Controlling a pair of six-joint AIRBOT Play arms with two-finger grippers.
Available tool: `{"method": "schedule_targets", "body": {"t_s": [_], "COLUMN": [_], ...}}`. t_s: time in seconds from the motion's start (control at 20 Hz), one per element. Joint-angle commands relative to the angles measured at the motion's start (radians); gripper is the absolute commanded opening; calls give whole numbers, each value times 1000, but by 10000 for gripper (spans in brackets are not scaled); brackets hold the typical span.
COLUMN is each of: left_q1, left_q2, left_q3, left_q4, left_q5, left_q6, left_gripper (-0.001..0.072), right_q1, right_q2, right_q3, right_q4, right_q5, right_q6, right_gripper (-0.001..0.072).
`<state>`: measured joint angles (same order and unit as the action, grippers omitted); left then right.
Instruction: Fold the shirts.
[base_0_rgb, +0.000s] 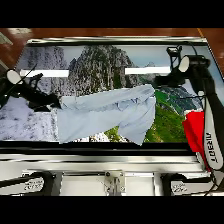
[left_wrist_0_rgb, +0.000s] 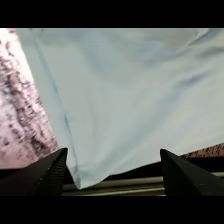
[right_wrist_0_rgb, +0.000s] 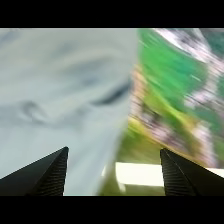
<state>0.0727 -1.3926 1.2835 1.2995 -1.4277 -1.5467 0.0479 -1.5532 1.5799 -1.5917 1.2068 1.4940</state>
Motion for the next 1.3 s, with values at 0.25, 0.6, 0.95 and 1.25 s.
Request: {"method": "schedule_targets", "body": {"t_s": [0.25, 0.6, 0.95, 1.25], "left_q1": [206, 270, 269, 189], "left_q2": [284, 266, 175, 89], "left_q3": [-597, -745, -764, -764], "left_q4": [-137, -246, -375, -449], "left_q5": [100, 313, 378, 396], "left_q6": [105, 126, 211, 224], "left_gripper": [720, 720, 720, 417], "right_q1": [-374, -397, -393, -393], "right_q2": [74, 74, 73, 73], "right_q3": [-243, -409, -424, -424], "right_q4": [520, 673, 669, 653], "right_q5": [194, 129, 72, 51], "right_q6": [-200, -305, -321, -321], "right_gripper": [677, 677, 676, 677]}}
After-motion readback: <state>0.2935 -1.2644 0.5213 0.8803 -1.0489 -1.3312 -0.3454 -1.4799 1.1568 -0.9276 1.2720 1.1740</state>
